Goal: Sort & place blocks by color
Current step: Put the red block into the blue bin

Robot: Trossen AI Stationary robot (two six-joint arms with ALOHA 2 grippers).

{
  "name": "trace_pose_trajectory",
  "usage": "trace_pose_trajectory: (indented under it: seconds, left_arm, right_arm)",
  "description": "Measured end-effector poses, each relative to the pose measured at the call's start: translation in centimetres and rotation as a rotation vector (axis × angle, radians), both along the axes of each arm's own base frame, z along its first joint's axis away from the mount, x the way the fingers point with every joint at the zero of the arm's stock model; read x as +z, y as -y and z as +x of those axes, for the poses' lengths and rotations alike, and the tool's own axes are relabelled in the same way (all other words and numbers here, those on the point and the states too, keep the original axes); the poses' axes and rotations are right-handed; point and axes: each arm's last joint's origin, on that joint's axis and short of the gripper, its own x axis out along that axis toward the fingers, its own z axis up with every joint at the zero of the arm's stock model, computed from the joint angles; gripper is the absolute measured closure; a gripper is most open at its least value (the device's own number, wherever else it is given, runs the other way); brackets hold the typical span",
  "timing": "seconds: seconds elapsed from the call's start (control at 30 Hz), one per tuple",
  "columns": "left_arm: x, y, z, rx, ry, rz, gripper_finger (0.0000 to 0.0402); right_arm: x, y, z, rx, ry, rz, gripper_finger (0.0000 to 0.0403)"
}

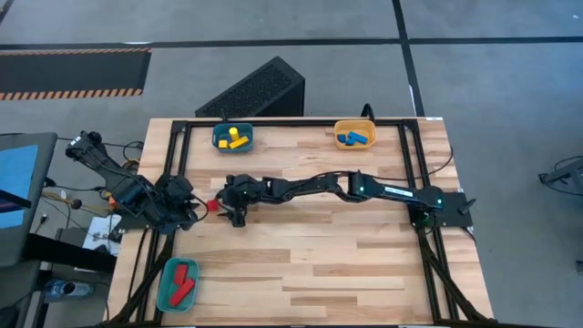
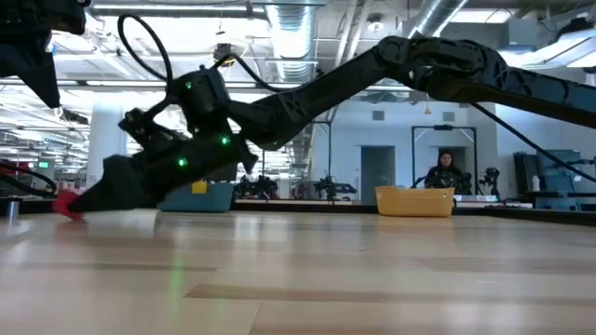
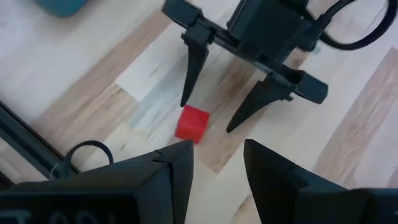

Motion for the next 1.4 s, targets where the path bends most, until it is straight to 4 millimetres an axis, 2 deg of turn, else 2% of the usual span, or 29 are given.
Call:
trace_pose_trajectory:
  seconds: [0.27, 0.43, 0.53, 0.63, 0.83, 0.93, 1.1, 1.17, 1.23, 1.4]
  left_arm:
    - [-0.2, 0.6, 0.7, 0.012, -0.001, -0.024, 0.0277]
    - [-2.7, 1.1, 1.4, 0.018, -0.057, 0.018, 0.0277]
    - [-3.4, 1.0, 1.8, 0.063, -0.091, 0.021, 0.0276]
    - [-3.3, 0.3, 2.2, 0.133, -0.093, 0.008, 0.0268]
    - [-3.0, -1.7, 2.6, 0.203, -0.128, -0.087, 0.0223]
    - [-2.9, -2.8, 3.0, 0.268, -0.122, -0.125, 0.0192]
    - [-3.3, -4.3, 4.5, 0.307, -0.103, -0.133, 0.0158]
    - [-3.5, -5.0, 5.3, 0.322, -0.093, -0.129, 0.0155]
    - [-3.9, -5.5, 5.7, 0.356, -0.133, -0.135, 0.0155]
    - [-5.2, -6.0, 6.1, 0.439, -0.282, -0.203, 0.0159]
  right_arm:
    - [0.1, -0.2, 0.0, 0.028, 0.004, 0.003, 0.0092]
    - [0.8, -0.1, -0.1, -0.032, -0.038, 0.15, 0.0092]
    - [3.2, 0.6, -0.7, -0.075, -0.122, 0.271, 0.0093]
    - [6.5, 1.5, -1.7, -0.017, -0.204, 0.329, 0.0102]
    - [12.1, 2.3, -4.4, 0.102, -0.307, 0.211, 0.014]
    - [14.5, 3.6, -5.8, 0.108, -0.327, 0.18, 0.016]
    - [14.5, 6.6, -8.0, 0.044, -0.418, 0.221, 0.0208]
    - [14.9, 7.1, -9.0, 0.038, -0.426, 0.251, 0.0234]
    - [15.2, 7.4, -10.2, 0.02, -0.445, 0.275, 0.0258]
    - [14.3, 6.7, -13.5, -0.034, -0.469, 0.334, 0.0311]
